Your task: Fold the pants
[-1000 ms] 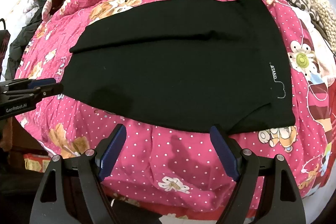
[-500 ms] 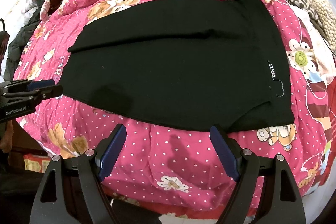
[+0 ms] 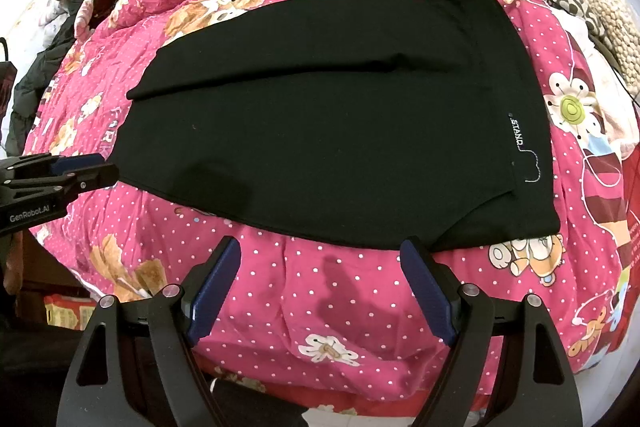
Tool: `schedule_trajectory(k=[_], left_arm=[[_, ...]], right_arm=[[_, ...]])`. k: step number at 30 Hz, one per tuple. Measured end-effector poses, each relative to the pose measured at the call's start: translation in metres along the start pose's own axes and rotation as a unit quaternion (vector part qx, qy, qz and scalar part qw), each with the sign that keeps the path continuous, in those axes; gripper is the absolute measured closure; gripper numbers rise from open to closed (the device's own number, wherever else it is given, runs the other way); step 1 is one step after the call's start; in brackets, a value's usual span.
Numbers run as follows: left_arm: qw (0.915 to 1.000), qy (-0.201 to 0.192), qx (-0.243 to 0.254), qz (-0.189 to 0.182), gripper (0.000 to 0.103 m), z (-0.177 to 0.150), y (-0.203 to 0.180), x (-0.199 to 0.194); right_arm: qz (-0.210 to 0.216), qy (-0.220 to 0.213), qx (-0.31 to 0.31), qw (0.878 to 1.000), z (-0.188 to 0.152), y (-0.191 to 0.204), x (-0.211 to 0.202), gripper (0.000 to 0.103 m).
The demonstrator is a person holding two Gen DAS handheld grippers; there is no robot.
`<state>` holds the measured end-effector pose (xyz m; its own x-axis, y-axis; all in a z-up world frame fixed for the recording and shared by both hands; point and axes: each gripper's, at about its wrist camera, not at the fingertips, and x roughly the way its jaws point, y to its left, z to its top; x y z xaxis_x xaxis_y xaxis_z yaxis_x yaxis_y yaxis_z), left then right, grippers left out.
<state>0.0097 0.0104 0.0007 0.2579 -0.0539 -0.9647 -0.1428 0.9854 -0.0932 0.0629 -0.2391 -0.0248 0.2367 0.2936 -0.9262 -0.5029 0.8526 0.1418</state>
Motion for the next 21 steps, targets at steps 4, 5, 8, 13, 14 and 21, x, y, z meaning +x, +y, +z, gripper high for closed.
schedule_trajectory(k=[4,5,8,13,14,21], left_arm=[[1.0,0.001,-0.001,0.0,0.063,0.0002,0.0002,0.0006],[1.0,0.001,-0.001,0.0,0.063,0.0001,-0.0001,0.0007],[1.0,0.002,-0.001,-0.002,0.063,0.0001,-0.0003,0.0016],[1.0,0.003,-0.002,-0.003,0.063,0.0,0.0,0.0029],[1.0,0.003,-0.002,-0.003,0.063,0.0002,0.0002,0.0031],[1.0,0.006,-0.002,-0.003,0.063,0.0006,0.0007,0.0048]], right_arm=[[0.0,0.001,0.0,1.0,-0.0006,0.0,0.0005,0.021],[0.0,0.001,0.001,1.0,-0.0001,-0.0003,0.0006,0.021],[0.0,0.002,0.002,1.0,0.0003,-0.0004,0.0009,0.021],[-0.001,0.003,0.003,1.0,0.0008,-0.0017,0.0022,0.021],[-0.001,0.003,0.003,1.0,0.0011,-0.0015,0.0021,0.021],[-0.001,0.006,0.004,1.0,0.0027,-0.002,0.0034,0.021]])
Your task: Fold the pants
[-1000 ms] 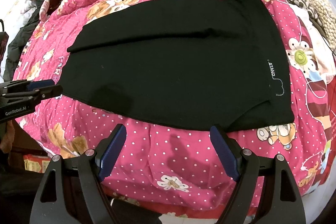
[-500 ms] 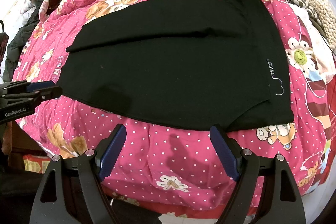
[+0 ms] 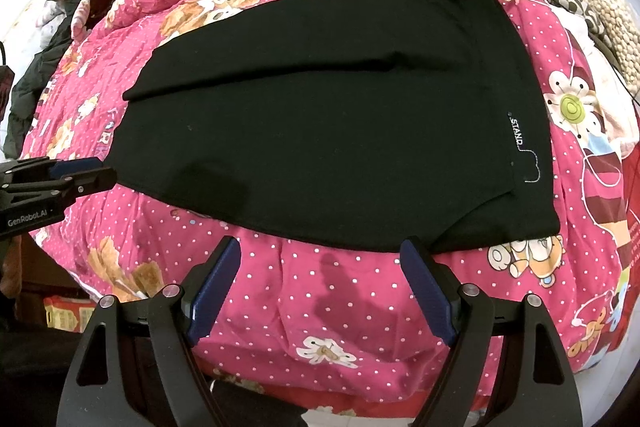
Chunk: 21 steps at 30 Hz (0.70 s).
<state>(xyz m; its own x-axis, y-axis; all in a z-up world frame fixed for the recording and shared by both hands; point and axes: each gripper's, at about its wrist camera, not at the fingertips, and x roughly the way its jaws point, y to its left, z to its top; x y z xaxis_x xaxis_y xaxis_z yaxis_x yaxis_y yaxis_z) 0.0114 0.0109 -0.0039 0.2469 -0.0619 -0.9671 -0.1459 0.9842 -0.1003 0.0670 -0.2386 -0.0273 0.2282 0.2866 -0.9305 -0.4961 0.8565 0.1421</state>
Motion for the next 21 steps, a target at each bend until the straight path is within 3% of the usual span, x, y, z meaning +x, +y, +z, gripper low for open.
schedule_trajectory(k=[21], left_arm=[[0.9999,0.015,-0.002,-0.008,0.063,0.007,0.001,0.011]], right_arm=[[-0.008,0.008,-0.001,1.0,0.009,-0.003,0.007,0.021]])
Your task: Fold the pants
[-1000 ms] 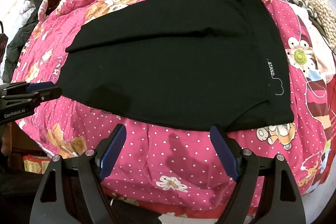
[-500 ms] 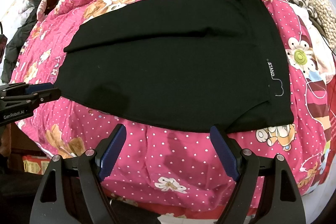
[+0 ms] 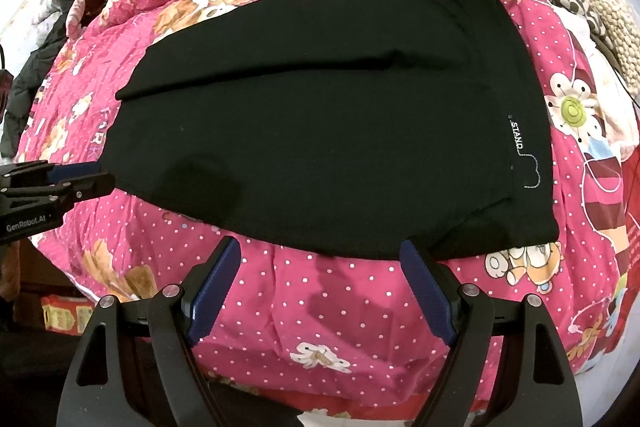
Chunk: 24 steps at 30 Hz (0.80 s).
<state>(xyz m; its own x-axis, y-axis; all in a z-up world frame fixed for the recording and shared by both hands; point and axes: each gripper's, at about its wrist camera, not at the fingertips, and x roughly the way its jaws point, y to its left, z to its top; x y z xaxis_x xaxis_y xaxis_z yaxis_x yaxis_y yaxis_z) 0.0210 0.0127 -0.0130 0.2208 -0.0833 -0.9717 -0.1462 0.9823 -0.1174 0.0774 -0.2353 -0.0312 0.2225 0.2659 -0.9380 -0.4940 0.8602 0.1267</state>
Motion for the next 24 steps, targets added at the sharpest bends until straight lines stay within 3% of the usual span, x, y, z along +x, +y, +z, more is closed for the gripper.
schedule_trajectory(k=[12,24], left_arm=[[0.9999,0.006,0.001,-0.009,0.063,0.019,0.003,0.009],[0.9996,0.01,0.011,-0.024,0.063,0.066,0.012,0.031]], right_arm=[[-0.003,0.008,-0.012,1.0,0.02,0.003,0.01,0.021],[-0.004,0.021,-0.029,0.999,0.062,0.007,0.033,0.021]])
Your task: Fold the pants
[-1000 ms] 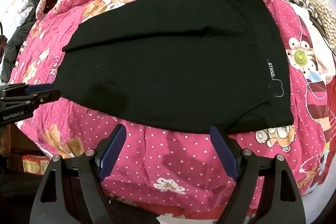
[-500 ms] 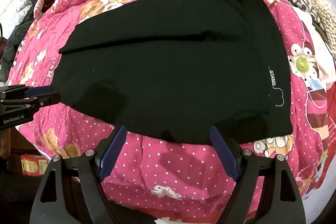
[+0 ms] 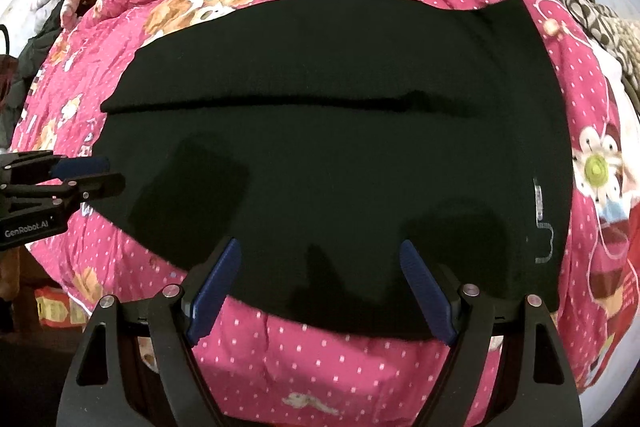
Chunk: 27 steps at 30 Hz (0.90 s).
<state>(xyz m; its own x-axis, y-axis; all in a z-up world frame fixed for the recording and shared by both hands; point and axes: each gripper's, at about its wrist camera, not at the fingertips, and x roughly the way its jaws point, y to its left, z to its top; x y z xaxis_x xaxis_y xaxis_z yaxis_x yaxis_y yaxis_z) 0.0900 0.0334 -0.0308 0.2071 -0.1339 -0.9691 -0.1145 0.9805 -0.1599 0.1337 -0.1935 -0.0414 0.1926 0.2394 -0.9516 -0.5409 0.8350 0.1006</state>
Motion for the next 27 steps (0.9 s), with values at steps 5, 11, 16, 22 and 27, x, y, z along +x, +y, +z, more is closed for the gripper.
schedule_trajectory(k=[5,11,16,22,27], left_arm=[[1.0,-0.002,0.002,-0.001,0.063,0.028,0.011,0.011],[0.9999,-0.011,0.001,0.002,0.059,0.067,0.034,0.027],[0.9994,-0.031,0.0,0.014,0.053,0.109,0.065,0.041],[0.9986,-0.049,0.011,0.018,0.046,0.157,0.1,0.058],[0.9987,-0.039,0.026,0.017,0.045,0.18,0.113,0.085]], right_arm=[[-0.002,0.001,-0.006,1.0,0.027,-0.003,0.011,0.021],[-0.001,0.003,-0.02,1.0,0.067,-0.008,0.029,0.021],[0.006,-0.005,-0.039,0.999,0.111,-0.02,0.044,0.021],[0.013,-0.017,-0.094,0.995,0.176,-0.037,0.068,0.021],[0.008,-0.019,-0.137,0.99,0.22,-0.052,0.09,0.02]])
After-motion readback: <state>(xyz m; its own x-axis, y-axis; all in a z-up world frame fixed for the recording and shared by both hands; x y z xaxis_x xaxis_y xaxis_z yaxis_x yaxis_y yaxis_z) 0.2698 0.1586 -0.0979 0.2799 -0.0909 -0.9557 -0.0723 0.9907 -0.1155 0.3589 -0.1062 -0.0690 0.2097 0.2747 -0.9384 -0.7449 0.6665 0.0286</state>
